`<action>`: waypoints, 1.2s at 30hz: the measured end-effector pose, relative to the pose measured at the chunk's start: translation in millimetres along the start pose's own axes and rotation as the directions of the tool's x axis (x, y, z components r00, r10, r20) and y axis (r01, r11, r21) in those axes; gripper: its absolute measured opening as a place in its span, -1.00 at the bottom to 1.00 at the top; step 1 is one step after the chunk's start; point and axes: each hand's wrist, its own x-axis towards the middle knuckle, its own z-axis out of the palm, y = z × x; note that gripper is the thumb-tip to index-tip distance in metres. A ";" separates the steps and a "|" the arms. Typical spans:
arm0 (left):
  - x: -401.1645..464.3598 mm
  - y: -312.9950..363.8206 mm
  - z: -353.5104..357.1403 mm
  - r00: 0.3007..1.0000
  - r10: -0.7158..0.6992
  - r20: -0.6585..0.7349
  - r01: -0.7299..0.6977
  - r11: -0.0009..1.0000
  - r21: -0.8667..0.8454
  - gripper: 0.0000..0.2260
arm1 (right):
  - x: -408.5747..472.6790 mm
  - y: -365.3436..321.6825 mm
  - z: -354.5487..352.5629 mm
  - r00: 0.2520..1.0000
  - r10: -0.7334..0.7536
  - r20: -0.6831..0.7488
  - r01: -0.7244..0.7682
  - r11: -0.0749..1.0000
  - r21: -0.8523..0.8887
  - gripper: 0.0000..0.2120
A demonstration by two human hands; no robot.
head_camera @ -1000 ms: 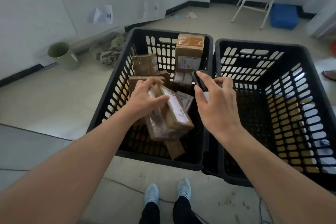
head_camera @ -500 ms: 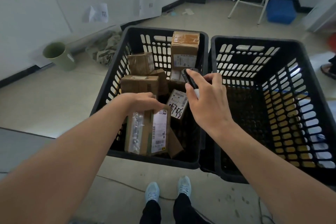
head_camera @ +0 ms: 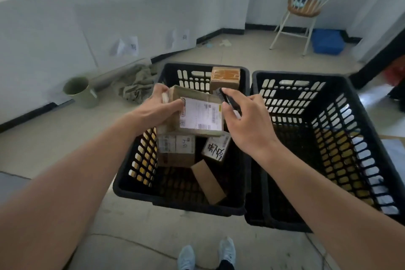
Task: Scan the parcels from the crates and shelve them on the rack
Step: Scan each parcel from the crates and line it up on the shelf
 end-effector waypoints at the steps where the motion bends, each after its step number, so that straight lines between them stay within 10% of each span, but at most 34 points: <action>1: -3.6 1.5 -3.7 0.998 0.043 -0.052 -0.045 0.999 -0.031 -0.38 | -0.3 -4.2 -3.5 1.000 0.006 0.025 -0.007 1.000 0.017 -0.57; 10: -34.7 17.7 -31.1 0.927 0.254 -0.276 -0.344 0.869 -0.356 -0.40 | -13.9 -39.4 -22.0 0.999 -0.016 0.050 0.015 1.000 0.028 -0.57; 28: -50.3 -13.5 -81.5 0.924 0.284 -0.256 -0.377 0.790 -0.484 -0.32 | -37.9 -93.7 -40.5 0.961 -0.137 0.242 0.132 0.991 0.037 -0.64; 36: -60.6 -7.8 -85.9 0.915 0.343 -0.212 -0.400 0.701 -0.590 -0.27 | -35.3 -101.2 -20.0 1.000 0.007 -0.012 -0.004 0.977 0.214 -0.62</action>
